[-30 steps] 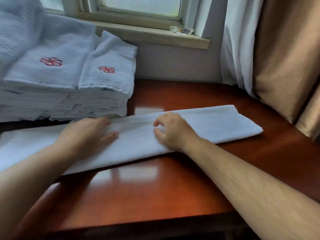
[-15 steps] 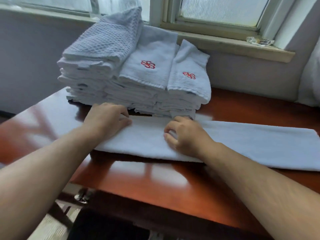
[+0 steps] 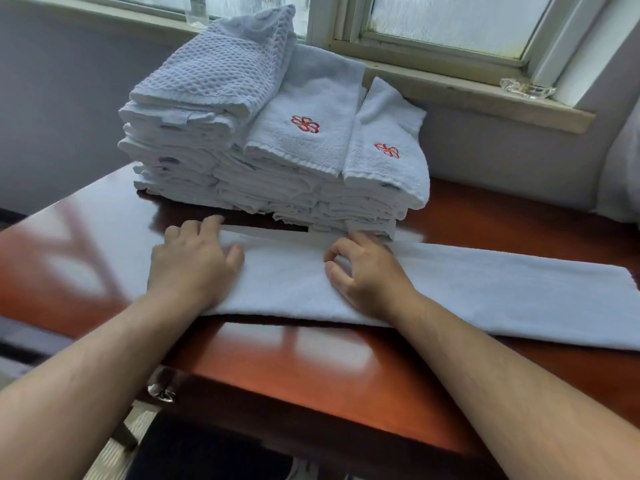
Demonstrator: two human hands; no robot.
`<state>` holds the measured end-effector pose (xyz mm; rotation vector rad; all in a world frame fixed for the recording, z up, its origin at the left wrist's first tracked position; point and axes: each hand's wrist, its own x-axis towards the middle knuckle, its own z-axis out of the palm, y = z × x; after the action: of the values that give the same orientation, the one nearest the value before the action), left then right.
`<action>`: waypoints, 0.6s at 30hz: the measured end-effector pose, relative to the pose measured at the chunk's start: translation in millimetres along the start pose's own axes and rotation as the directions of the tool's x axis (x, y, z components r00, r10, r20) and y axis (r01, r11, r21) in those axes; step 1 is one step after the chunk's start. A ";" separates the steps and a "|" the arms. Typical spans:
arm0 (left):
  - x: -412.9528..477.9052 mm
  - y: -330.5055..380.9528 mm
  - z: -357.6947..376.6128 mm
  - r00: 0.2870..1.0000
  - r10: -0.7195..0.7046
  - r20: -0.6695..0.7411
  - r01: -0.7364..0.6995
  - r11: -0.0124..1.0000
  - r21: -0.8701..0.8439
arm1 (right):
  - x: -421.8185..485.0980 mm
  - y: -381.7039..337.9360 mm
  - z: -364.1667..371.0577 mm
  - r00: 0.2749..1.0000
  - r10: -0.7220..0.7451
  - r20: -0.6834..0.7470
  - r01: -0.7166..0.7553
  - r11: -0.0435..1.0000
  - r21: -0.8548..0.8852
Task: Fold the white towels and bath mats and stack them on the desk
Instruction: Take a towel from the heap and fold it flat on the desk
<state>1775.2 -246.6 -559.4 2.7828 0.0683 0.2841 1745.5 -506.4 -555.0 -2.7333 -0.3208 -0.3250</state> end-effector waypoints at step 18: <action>-0.8 6.3 -13.3 0.979 -0.163 0.125 0.161 0.987 0.027 | -27.2 -9.0 -1.6 1.000 0.030 -0.004 -0.030 1.000 0.004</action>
<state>1771.8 -248.2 -545.2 2.7836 0.2654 0.0656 1717.0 -503.7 -557.9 -2.7307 -0.2788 -0.3211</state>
